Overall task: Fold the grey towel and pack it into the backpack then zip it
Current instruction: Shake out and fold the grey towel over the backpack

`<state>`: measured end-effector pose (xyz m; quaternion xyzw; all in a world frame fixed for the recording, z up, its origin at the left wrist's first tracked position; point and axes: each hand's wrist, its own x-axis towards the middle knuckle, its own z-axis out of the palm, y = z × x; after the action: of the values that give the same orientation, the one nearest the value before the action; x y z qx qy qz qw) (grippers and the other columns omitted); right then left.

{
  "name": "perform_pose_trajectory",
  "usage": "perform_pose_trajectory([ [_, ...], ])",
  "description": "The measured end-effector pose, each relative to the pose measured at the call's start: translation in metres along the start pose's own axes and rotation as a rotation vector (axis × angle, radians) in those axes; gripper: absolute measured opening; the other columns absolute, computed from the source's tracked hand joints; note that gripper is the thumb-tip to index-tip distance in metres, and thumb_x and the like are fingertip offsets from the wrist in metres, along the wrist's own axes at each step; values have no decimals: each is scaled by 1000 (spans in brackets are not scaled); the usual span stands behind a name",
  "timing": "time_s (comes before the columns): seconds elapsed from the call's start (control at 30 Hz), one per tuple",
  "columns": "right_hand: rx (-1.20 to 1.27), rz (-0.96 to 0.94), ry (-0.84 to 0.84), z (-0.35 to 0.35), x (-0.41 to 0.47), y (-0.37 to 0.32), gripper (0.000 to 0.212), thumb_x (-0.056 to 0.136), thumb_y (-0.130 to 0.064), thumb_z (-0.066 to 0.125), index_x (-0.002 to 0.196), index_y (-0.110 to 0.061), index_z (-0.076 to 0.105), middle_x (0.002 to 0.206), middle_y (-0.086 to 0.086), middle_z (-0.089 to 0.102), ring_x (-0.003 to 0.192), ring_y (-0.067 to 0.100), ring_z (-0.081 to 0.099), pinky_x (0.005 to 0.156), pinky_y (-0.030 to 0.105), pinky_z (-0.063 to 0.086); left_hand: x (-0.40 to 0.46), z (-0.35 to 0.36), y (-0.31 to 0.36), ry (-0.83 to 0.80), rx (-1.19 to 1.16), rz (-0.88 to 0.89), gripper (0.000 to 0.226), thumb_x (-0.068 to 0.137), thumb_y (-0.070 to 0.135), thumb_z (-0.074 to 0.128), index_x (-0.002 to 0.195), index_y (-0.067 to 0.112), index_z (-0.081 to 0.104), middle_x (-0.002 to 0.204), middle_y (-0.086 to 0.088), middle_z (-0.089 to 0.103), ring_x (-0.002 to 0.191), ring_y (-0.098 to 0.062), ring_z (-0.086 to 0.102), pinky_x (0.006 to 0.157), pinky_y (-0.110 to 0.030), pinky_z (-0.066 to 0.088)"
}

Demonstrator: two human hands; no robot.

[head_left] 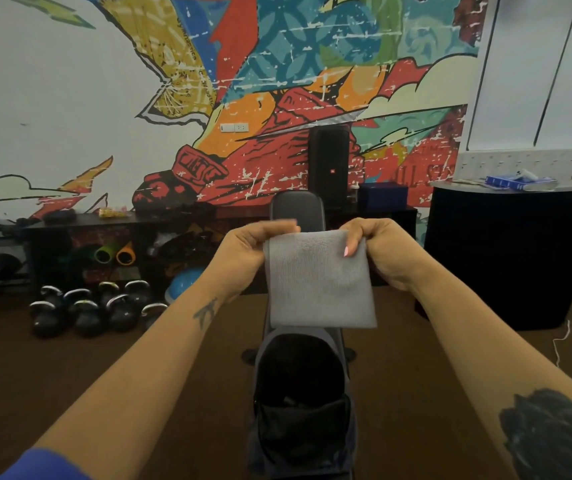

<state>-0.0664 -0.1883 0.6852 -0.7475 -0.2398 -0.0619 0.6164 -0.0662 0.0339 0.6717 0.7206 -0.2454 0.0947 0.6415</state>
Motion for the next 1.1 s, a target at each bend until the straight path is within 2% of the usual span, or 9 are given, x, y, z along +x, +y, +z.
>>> perform_pose_trajectory([
  [0.1,48,-67,28,4,2,-4,64,79,22,31,40,-20,58,78,3,59,76,14,58,64,18,54,0,4,0,-90,-43,-135,46,89,12,55,128,36,51,110,6,66,103,-13,62,94,-35,49],
  [0.2,48,-105,30,6,4,-5,65,78,24,31,39,-19,59,76,5,57,75,15,57,65,18,54,-4,9,2,-107,-54,-209,29,94,15,48,108,32,67,107,-1,66,96,-20,60,83,-38,50],
  [0.33,-23,-107,46,6,5,-6,64,77,25,31,40,-20,58,79,2,58,80,14,57,67,20,54,-1,10,-1,-34,-121,-227,39,96,13,43,95,37,72,102,-10,65,90,-29,57,83,-50,50],
  [0.57,-109,-75,131,9,10,-3,51,78,23,31,50,-10,57,83,3,59,85,20,56,76,31,51,-3,14,-5,-78,-309,-404,27,97,17,39,90,16,65,57,5,66,49,-6,62,47,-21,52],
  [0.73,-42,-2,143,12,12,3,53,78,23,28,48,-11,54,87,10,64,86,26,60,71,31,54,-2,9,-9,-71,-481,-431,51,97,32,26,74,15,68,57,2,64,53,-11,60,54,-25,51],
  [0.87,-82,27,149,17,12,8,52,79,21,30,49,-14,56,82,3,63,86,24,59,68,27,51,-3,7,-10,-57,-430,-466,59,91,58,34,110,13,66,94,-4,73,85,-18,69,82,-39,53],
  [0.97,-96,53,156,22,12,10,46,88,14,36,75,-18,67,91,-3,64,88,17,60,67,22,50,1,9,-19,80,-250,-489,26,84,31,65,104,15,65,104,-8,70,93,-23,66,80,-39,53],
  [1.03,-57,102,156,24,12,14,38,93,6,41,106,-22,62,102,0,65,94,16,62,71,24,53,2,9,-24,172,-246,-474,20,80,22,70,99,15,65,101,-7,70,93,-25,66,79,-41,54],
  [1.1,83,198,166,26,11,19,31,95,-5,39,118,-19,55,106,6,64,95,22,61,78,36,53,2,8,-27,252,-249,-451,23,79,22,73,100,16,66,103,-7,70,97,-26,66,85,-44,54],
])
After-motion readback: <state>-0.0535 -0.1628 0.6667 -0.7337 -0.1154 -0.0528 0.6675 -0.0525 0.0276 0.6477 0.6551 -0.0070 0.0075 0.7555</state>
